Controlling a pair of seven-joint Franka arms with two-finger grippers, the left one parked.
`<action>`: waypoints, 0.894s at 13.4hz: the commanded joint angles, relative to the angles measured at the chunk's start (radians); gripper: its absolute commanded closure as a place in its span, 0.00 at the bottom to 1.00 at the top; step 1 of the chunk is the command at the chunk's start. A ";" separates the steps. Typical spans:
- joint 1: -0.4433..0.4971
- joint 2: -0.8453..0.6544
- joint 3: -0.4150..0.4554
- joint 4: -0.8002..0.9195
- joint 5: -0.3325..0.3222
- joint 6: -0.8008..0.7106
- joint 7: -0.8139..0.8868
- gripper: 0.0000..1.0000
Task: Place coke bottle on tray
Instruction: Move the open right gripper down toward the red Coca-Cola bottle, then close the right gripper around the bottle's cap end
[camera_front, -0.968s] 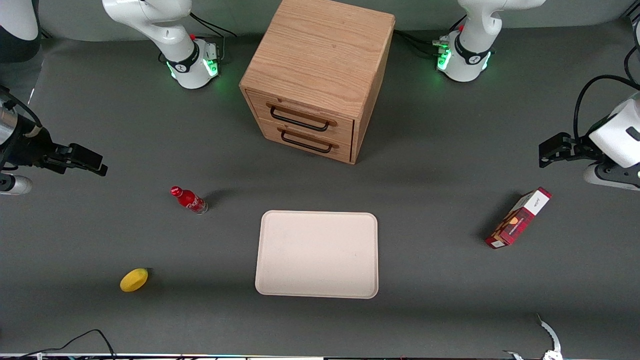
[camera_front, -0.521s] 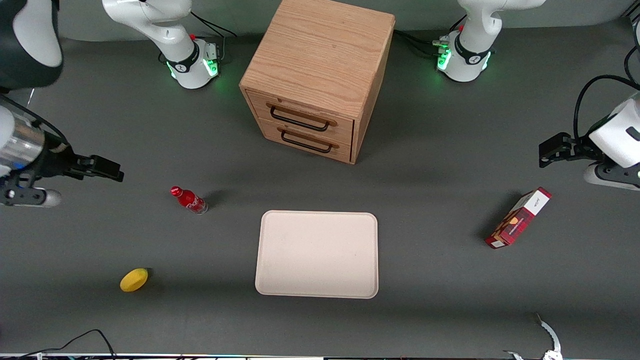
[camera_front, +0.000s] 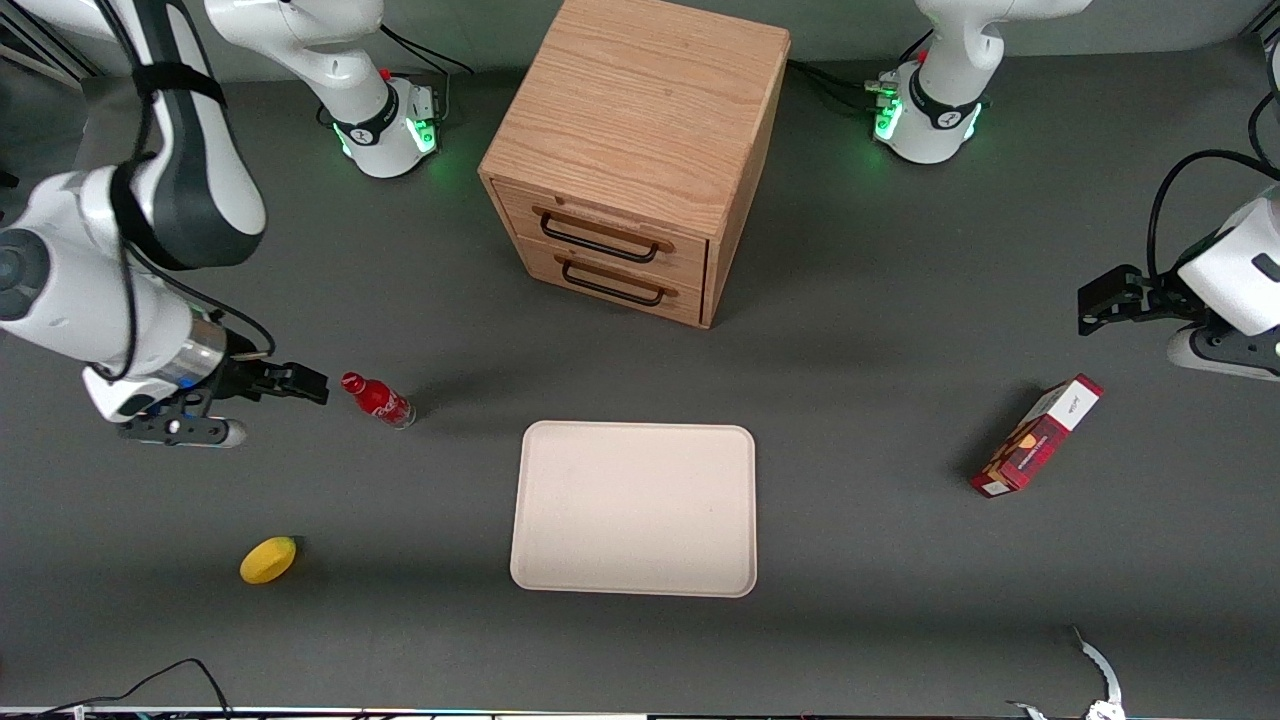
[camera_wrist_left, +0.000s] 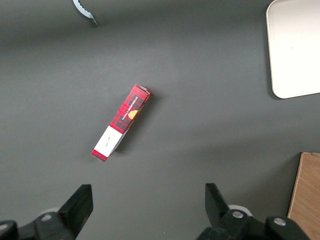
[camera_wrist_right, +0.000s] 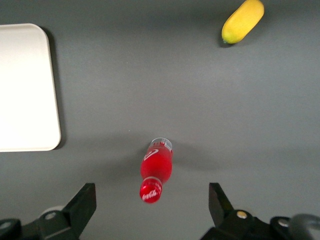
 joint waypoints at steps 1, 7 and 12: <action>0.001 -0.059 0.015 -0.165 -0.015 0.141 0.013 0.00; -0.001 -0.076 0.045 -0.308 -0.081 0.283 0.013 0.01; -0.001 -0.071 0.058 -0.311 -0.103 0.283 0.013 0.23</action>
